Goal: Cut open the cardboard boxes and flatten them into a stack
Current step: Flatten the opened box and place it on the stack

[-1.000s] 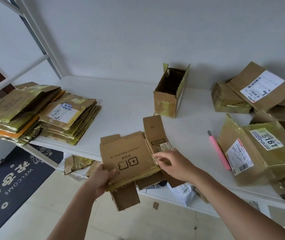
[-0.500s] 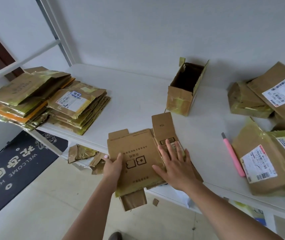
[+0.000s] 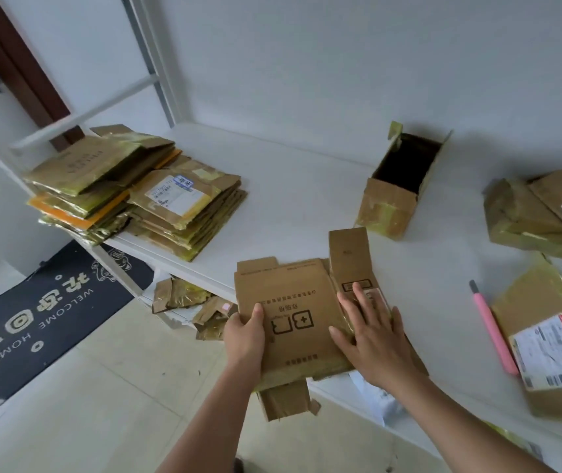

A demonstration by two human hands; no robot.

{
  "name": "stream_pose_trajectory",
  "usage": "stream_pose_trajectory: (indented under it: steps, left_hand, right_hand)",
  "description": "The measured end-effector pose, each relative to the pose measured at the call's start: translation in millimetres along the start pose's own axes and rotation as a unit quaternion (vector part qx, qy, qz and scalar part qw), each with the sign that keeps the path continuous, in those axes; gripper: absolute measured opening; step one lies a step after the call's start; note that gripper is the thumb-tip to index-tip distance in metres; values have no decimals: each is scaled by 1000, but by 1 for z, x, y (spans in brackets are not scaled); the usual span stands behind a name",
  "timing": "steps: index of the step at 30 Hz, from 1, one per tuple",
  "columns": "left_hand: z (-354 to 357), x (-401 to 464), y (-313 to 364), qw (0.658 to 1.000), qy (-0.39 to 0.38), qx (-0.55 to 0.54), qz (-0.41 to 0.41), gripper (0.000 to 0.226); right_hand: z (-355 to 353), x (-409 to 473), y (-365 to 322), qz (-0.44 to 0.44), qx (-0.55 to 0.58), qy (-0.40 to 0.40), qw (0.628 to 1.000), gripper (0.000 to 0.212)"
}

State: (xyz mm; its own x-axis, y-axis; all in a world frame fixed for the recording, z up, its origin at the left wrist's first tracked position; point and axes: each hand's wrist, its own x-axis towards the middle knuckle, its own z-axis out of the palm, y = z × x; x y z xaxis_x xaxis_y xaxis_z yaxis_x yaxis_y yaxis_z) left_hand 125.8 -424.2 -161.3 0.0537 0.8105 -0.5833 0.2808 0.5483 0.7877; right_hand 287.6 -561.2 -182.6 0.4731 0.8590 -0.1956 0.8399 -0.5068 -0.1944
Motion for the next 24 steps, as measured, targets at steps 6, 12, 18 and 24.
stream_pose_trajectory:
  steps: [6, 12, 18, 24]
  left_hand:
    - [-45, -1, 56, 987, 38, -155, 32, 23]
    - [-138, 20, 125, 955, -34, -287, 73, 26]
    - [-216, 100, 192, 920, -73, -366, 122, 32]
    - [-264, 199, 256, 920, -88, -369, 100, 36]
  right_hand:
    - [-66, 25, -65, -50, 56, 155, 985, 60]
    - [-116, 84, -188, -152, 66, 139, 976, 54]
    - [-131, 177, -298, -167, 70, 126, 975, 53]
    - [-123, 280, -387, -133, 100, 112, 980, 50]
